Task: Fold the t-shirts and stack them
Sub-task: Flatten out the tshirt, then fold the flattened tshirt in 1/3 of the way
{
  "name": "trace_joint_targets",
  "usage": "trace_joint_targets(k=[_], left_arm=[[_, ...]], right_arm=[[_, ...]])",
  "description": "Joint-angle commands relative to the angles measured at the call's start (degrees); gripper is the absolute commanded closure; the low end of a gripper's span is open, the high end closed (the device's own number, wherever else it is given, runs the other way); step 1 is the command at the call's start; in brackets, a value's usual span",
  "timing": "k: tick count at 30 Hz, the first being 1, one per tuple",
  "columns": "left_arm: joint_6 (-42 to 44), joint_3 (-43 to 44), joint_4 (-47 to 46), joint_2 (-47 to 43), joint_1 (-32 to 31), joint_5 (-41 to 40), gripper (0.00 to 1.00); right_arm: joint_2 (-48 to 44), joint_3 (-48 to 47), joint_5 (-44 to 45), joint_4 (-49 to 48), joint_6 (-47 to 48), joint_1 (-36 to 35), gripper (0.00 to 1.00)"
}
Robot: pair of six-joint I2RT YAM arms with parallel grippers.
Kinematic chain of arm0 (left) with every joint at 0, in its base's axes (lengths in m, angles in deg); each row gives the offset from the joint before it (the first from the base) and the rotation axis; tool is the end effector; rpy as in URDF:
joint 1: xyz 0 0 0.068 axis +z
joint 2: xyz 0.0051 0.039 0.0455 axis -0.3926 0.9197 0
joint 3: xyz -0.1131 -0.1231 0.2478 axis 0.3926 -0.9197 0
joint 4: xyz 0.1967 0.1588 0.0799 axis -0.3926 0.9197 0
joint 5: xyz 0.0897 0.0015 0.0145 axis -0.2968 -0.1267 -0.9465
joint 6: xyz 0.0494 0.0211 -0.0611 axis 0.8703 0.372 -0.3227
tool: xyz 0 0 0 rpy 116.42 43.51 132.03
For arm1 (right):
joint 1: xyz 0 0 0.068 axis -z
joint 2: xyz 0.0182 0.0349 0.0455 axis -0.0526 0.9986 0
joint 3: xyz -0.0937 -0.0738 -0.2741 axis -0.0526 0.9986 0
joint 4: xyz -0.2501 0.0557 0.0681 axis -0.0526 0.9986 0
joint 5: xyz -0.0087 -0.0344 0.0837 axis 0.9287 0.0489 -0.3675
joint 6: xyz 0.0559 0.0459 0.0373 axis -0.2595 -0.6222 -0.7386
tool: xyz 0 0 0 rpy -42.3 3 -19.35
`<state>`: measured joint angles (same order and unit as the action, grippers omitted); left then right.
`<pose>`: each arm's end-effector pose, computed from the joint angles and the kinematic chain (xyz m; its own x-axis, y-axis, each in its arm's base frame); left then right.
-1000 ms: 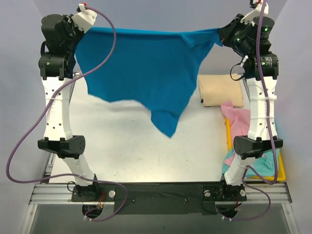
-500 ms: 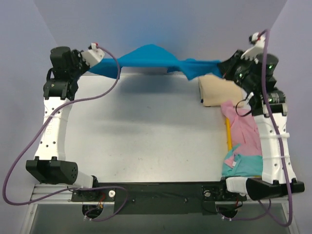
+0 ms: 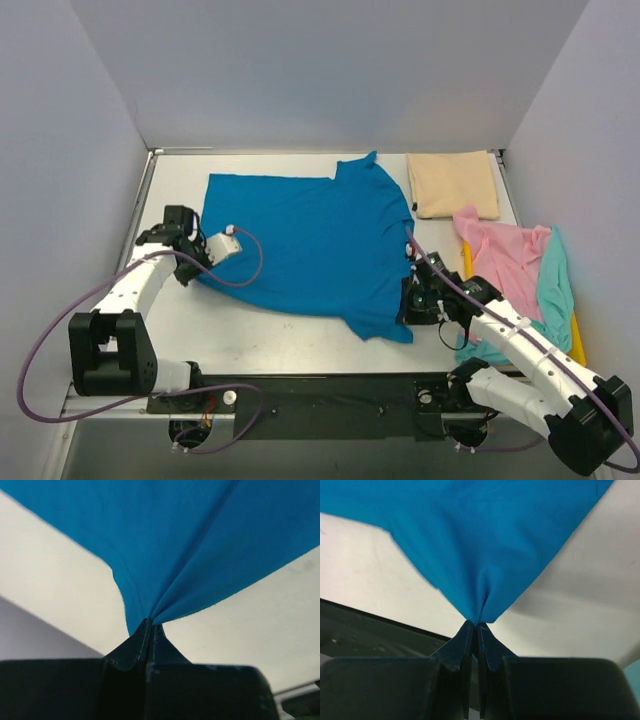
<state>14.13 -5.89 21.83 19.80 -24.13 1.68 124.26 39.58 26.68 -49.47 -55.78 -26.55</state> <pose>0.2724 -0.0068 0.2325 -0.4681 0.8510 -0.2381 0.7877 0.5239 0.3240 0.1711 0.1122 0.2487 -0.8290 0.0460 -0.5574 -0.2458 0.8652 0.4370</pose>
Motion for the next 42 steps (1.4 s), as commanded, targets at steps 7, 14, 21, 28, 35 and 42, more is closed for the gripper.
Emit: trace_joint_targets(k=[7,14,21,28,35,42], left_arm=[[0.0,-11.4,12.7,-5.1,0.7,-1.2,1.0],[-4.5,-5.3,-0.1,-3.2,0.8,-1.7,1.0],[-10.5,4.4,-8.6,8.3,0.8,-0.3,1.0],[-12.7,10.7,-12.2,17.8,0.7,-1.2,1.0],[-12.6,11.9,-13.0,20.6,3.0,-3.8,1.0],[-12.4,10.4,-13.8,20.9,3.1,-3.2,1.0]], right_arm=[[-1.2,8.3,-1.6,2.9,-12.2,-6.5,1.0],[6.0,-1.1,2.0,1.1,-1.6,-0.2,1.0],[26.4,-14.5,2.4,-7.3,12.1,7.4,1.0],[40.9,-25.5,-0.5,-9.1,17.5,12.4,1.0],[47.6,-33.1,-0.9,-6.9,21.9,14.5,1.0],[51.7,-38.6,0.3,-4.4,24.9,14.8,1.0]])
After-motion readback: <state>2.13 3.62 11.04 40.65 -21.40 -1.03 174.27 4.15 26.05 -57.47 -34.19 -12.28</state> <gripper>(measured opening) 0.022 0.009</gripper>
